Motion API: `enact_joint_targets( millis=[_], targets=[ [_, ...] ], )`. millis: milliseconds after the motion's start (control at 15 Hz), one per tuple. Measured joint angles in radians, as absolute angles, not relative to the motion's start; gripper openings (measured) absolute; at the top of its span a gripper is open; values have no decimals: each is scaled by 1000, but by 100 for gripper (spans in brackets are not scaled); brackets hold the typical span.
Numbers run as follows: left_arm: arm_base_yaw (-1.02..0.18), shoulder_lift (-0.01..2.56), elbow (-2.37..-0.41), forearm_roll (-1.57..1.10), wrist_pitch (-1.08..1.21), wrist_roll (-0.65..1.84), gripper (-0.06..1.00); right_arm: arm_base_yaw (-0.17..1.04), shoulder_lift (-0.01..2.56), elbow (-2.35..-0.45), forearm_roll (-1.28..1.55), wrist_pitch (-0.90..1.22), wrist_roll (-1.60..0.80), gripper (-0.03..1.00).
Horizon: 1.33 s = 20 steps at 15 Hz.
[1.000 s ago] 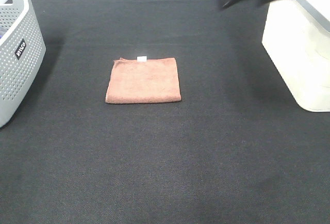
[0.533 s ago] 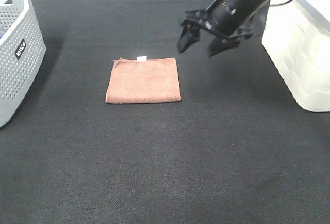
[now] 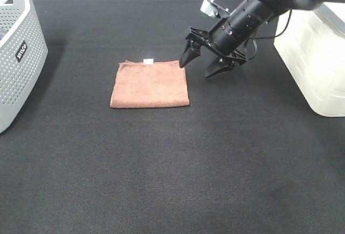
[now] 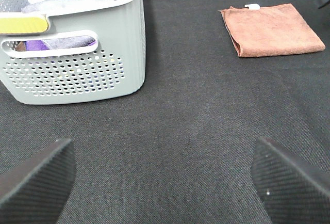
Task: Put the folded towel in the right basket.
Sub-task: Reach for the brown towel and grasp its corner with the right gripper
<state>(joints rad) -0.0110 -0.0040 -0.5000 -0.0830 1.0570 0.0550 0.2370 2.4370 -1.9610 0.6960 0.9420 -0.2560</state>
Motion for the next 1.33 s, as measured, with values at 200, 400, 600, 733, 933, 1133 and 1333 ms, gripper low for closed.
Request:
enact_joint_targets(
  millis=[200, 400, 600, 733, 933, 1133, 1333],
  targets=[
    [-11, -4, -500, -83, 1057, 55, 87, 233, 2503, -2009, 717, 969, -272, 73],
    [-11, -4, -500, -83, 1057, 55, 87, 233, 2536, -2016, 758, 971, -310, 73],
    [-11, -4, -500, -83, 1057, 55, 87, 233, 2545, -2021, 785, 971, -334, 69],
    [-11, -4, -500, -83, 1057, 55, 87, 253, 2551, -2021, 793, 969, -353, 61],
    [-11, -4, -500, -83, 1057, 55, 87, 302, 2557, -2021, 795, 939, -359, 49],
    [-11, -4, -500, -83, 1057, 55, 87, 306, 2558, -2021, 793, 930, -358, 20],
    [-11, -4, -500, -83, 1057, 55, 87, 305, 2555, -2021, 793, 925, -358, 0]
  ],
)
